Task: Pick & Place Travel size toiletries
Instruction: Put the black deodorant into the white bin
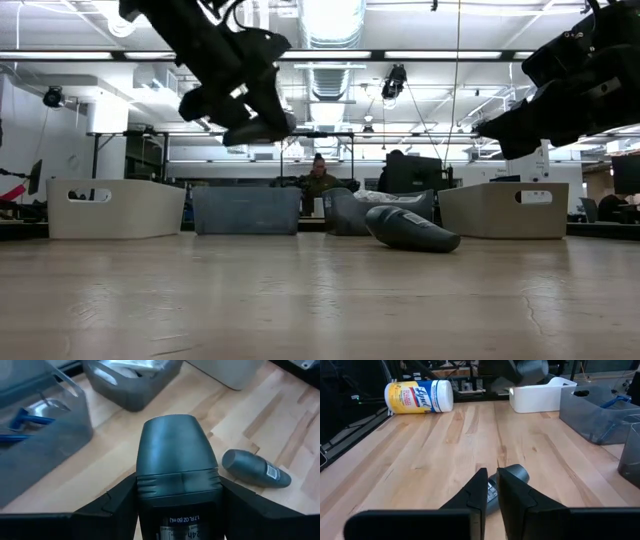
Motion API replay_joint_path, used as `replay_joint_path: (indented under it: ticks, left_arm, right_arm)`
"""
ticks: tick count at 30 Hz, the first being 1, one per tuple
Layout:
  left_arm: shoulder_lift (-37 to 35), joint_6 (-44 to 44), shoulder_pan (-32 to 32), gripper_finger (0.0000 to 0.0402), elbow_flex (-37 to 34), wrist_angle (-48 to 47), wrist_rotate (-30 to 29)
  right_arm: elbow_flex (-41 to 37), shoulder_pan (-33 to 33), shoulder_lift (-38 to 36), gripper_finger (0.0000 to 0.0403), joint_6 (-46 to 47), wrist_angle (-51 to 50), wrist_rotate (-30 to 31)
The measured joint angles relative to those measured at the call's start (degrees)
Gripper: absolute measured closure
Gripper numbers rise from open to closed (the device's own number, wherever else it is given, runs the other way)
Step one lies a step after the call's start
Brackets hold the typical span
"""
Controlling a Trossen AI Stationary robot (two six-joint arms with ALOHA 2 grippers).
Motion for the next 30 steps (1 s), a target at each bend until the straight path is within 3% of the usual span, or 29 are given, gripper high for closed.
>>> replay_joint_path:
  ticks: [18, 30]
  left_arm:
    - [-3.7, -2.4, 0.6, 0.0179, 0.0, -11.6, -4.9]
    - [-9.8, -5.0, 4.8, 0.0179, 0.0, -21.6, -7.5]
  right_arm:
    - [0.0, 0.0, 0.0, 0.0326, 0.0, 0.0, 0.0]
    - [0.0, 0.0, 0.0, 0.0288, 0.0, 0.0, 0.0]
